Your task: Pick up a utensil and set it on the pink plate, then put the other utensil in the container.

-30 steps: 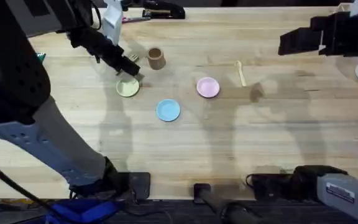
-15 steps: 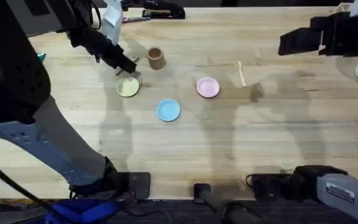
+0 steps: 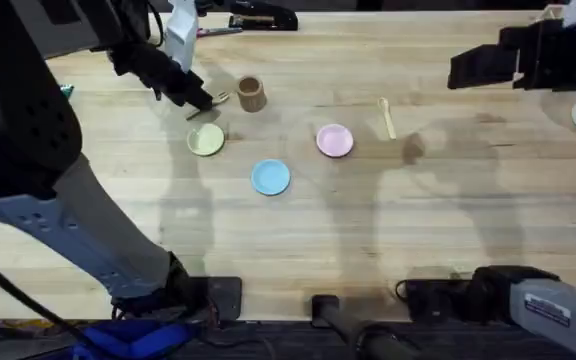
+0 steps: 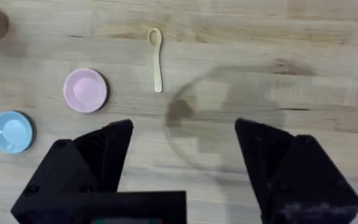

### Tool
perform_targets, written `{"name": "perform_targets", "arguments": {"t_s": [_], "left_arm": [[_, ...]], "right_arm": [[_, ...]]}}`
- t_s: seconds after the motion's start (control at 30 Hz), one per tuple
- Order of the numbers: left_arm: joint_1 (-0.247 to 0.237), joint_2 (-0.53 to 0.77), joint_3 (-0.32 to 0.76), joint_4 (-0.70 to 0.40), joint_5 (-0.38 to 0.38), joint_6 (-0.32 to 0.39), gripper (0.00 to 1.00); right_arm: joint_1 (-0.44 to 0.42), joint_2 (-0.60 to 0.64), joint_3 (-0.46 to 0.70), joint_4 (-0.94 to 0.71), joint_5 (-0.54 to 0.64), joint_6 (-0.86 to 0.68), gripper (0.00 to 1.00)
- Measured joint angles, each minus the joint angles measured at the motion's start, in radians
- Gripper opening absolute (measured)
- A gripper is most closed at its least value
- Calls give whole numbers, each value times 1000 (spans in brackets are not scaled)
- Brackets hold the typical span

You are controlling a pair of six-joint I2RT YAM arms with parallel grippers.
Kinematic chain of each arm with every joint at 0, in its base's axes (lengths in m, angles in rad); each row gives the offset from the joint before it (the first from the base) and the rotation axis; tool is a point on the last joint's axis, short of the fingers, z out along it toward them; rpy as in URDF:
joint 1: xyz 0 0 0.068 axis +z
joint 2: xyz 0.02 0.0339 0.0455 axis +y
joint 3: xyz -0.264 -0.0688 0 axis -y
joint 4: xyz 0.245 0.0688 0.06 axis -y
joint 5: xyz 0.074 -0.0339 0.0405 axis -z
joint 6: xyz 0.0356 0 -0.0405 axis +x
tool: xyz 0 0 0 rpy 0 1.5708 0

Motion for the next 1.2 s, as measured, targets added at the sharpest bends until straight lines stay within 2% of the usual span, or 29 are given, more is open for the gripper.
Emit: {"name": "perform_targets", "arguments": {"t_s": [0.33,0.4,0.73,1.07,1.2], "left_arm": [[0,0,4,-2,-5,0,41],[0,0,31,-9,-37,-17,41],[0,-13,184,-142,-57,-102,41],[-2,-252,197,-203,-61,-229,41],[-25,-347,204,-230,-76,-280,41]], "right_arm": [[0,0,0,0,0,0,997],[0,0,0,0,0,0,997],[0,0,0,0,0,0,997],[0,0,0,0,0,0,998],[0,0,0,0,0,0,997]]}}
